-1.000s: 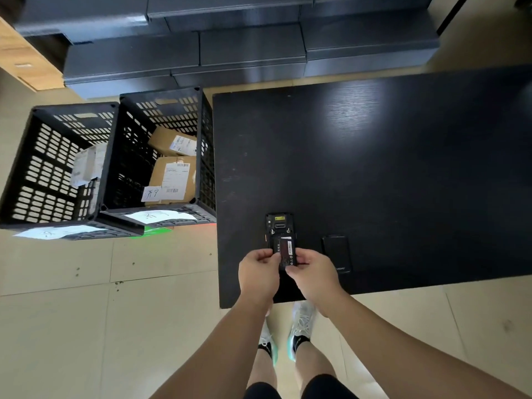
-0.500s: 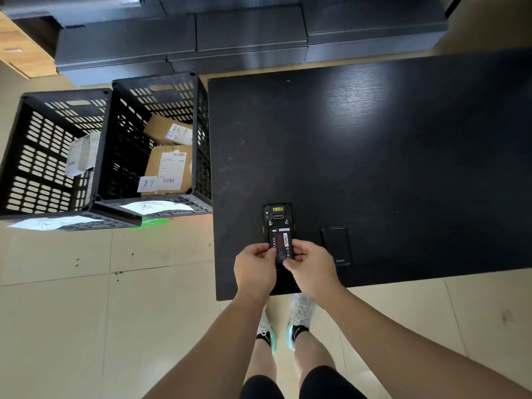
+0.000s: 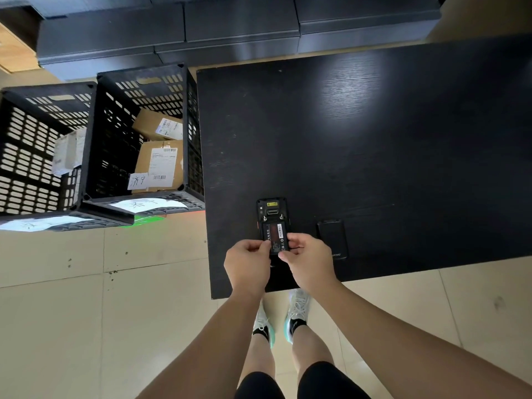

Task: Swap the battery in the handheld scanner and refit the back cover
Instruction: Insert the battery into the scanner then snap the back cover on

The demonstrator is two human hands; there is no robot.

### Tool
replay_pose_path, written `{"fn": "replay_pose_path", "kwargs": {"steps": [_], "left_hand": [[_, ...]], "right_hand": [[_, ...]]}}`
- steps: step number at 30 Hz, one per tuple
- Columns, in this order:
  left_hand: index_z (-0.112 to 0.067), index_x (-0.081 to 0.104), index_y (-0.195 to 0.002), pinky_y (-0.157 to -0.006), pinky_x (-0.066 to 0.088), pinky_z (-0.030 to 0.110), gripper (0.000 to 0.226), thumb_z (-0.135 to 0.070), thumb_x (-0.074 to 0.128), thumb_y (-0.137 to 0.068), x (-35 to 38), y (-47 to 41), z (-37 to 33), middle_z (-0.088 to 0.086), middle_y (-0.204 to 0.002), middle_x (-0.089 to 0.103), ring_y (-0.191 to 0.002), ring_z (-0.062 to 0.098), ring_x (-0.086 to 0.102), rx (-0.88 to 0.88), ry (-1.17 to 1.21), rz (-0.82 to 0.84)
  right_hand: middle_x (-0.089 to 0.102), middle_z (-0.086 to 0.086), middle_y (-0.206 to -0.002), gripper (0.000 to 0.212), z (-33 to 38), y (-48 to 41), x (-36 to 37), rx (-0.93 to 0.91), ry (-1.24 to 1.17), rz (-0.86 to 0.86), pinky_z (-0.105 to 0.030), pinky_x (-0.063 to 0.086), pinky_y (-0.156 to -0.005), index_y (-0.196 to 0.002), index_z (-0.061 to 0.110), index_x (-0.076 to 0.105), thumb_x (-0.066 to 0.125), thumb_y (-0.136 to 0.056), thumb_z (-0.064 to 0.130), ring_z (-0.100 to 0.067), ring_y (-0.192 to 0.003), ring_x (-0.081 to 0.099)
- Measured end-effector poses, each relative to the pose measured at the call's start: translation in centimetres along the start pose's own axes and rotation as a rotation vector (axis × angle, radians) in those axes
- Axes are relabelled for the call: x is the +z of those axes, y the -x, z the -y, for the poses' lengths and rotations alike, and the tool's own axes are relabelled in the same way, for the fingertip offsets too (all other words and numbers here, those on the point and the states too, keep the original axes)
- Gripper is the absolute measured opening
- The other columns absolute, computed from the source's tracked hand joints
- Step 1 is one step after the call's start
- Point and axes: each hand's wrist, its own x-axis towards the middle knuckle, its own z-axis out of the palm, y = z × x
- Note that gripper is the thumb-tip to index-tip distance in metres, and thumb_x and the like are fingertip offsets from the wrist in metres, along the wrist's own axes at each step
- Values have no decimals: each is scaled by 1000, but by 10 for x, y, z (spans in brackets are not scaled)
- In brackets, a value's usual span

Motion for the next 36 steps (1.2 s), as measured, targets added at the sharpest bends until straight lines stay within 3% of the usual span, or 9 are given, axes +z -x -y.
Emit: {"fn": "replay_pose_path", "kwargs": {"steps": [4, 10, 16, 19, 21, 23, 27, 31, 36], "left_hand": [[-23, 75, -71, -61, 51, 25, 12, -27, 74, -83, 2, 0, -2, -9, -63, 71, -64, 5, 66, 33, -31, -19], [-21, 77, -79, -55, 39, 12, 10, -27, 71, -85, 4, 2, -4, -14, -65, 68, -64, -4, 60, 75, -95, -31], [-18, 76, -90, -56, 33, 3, 9, -22, 71, -83, 1, -1, -3, -20, -65, 61, -66, -6, 59, 118, -143, -5], [-18, 73, -102, -61, 33, 6, 23, -26, 75, -81, -3, -4, -1, -16, -79, 66, -77, 4, 63, 138, -133, -17], [-17, 70, -113, -70, 40, 14, 37, -28, 77, -79, -4, -6, 2, -11, -90, 68, -85, 7, 63, 145, -132, 20], [-16, 70, -117, -78, 47, 22, 41, -28, 77, -79, -5, -7, 3, -11, -91, 67, -90, 10, 66, 135, -122, 88], [-15, 71, -116, -86, 56, 30, 40, -24, 77, -78, -7, -7, 4, -8, -92, 72, -88, 8, 68, 112, -111, 116], [-14, 71, -114, -88, 58, 37, 38, -22, 78, -78, -7, -9, 4, -4, -93, 74, -88, 11, 70, 82, -72, 128], [-15, 72, -109, -84, 57, 30, 35, -20, 81, -76, -6, -13, 8, -8, -86, 71, -82, 6, 68, 93, -74, 110]], "right_hand": [[69, -4, -101, 42, -2, 2, 4, -40, 81, -28, -22, 51, -82, -121, 13, 69, 77, -81, 6, -16, -86, 67], [64, -6, -100, 42, -8, 1, 8, -88, 173, -63, 3, 37, -63, -124, 11, 67, 76, -83, 6, -12, -80, 60], [65, -6, -97, 40, -9, 1, 6, -73, 145, -70, -2, 42, -64, -118, 10, 69, 78, -80, 4, -8, -72, 61], [68, -2, -98, 40, -5, -2, 2, -42, 107, -92, -13, 50, -75, -117, 13, 69, 80, -79, 15, -8, -77, 65], [70, -1, -104, 43, -3, -8, -1, 10, 107, -88, -26, 53, -86, -122, 14, 67, 78, -82, 23, -13, -89, 67], [72, -1, -109, 41, -2, -13, -4, 46, 155, -27, -30, 52, -93, -123, 15, 67, 74, -85, 26, -15, -100, 67], [76, 4, -93, 24, 2, -18, -8, 41, 191, 39, -32, 54, -88, -106, 19, 76, 74, -81, 22, -14, -92, 69], [72, 13, -78, 23, 1, -19, -10, 55, 157, 43, -32, 57, -84, -101, 22, 76, 77, -78, 20, -8, -82, 69], [73, 6, -93, 36, -7, -26, -8, 45, 184, 35, -17, 51, -75, -112, 18, 72, 80, -77, 23, -6, -83, 67]]}}
